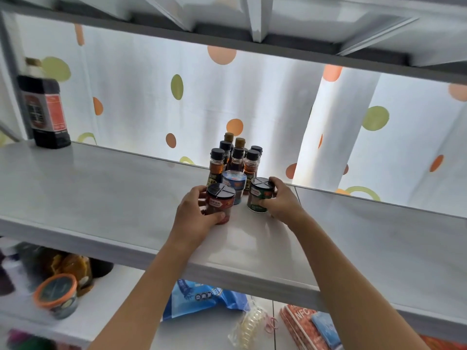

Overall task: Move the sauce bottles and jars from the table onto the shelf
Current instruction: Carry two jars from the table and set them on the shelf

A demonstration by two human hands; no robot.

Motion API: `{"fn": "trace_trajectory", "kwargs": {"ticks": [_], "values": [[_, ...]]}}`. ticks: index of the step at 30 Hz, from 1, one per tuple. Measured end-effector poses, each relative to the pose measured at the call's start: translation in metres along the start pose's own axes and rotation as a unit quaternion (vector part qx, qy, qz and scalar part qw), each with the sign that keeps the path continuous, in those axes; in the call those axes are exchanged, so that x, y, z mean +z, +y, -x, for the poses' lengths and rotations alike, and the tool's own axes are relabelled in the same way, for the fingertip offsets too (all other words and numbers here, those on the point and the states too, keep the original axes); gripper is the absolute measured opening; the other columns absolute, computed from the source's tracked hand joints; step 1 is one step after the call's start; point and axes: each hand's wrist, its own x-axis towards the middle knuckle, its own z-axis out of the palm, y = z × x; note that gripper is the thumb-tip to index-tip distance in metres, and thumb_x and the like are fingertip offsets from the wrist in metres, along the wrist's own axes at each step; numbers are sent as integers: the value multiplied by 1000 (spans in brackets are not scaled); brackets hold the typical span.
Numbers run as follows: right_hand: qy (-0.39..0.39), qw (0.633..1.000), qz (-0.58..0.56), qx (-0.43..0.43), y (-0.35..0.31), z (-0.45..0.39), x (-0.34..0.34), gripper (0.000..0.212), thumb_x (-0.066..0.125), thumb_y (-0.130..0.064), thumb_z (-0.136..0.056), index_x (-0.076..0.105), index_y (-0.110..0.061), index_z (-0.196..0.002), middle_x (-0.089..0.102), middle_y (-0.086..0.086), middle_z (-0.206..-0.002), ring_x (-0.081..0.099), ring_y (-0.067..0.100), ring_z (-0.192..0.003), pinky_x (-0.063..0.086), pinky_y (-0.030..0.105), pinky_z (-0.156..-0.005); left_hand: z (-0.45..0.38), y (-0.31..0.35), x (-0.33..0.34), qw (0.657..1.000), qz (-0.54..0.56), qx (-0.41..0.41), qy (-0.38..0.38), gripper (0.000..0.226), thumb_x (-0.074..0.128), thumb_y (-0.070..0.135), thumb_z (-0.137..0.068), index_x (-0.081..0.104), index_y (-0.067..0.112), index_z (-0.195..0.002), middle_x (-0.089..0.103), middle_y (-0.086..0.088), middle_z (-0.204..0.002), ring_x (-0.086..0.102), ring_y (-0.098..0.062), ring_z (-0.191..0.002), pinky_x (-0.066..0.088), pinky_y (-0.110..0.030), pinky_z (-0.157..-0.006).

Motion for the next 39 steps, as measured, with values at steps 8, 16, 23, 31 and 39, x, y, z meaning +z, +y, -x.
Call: {"fn": "trace_trajectory", "kwargs": {"ticks": [8,16,23,31,39], "values": [[28,999,-13,-11,24,-17,24,73,70,-23,-87,30,-21,-149,62,-3,-123,60,23,-111,47,34,-94,-1,0,2,1000,-17,0,-11,69,84,12,-71,50,20,-130,60,6,-117,58,-2,-97,44,-6,-73],[28,999,6,19,21,-18,22,65,66,-18,-89,31,-8,-143,56,5,-106,59,26,-101,46,34,-81,0,5,1,999,-11,-30,-18,66,86,15,-69,50,19,-124,62,8,-108,62,-6,-94,49,-20,-83],[150,982,-58,-103,-7,17,13,13,68,-14,-88,62,-12,-99,62,-2,-74,55,9,-63,43,26,-60,1,7,0,999,-11,-42,-13,55,86,19,-69,51,20,-112,61,13,-99,60,3,-88,45,-11,-71],[59,964,53,-253,-7,29,22,44,88,-43,-65,71,-23,-101,60,-8,-92,57,2,-78,50,23,-71,2,6,1,998,-41,20,-53,31,73,10,-84,65,19,-113,71,9,-104,64,4,-93,50,-7,-76],[94,966,98,-221,0,24,19,45,83,-32,-70,71,-18,-111,61,-8,-98,61,6,-78,55,35,-75,2,7,6,985,-117,28,-125,46,59,8,-91,55,22,-135,64,6,-125,59,-6,-106,44,-19,-93]]}}
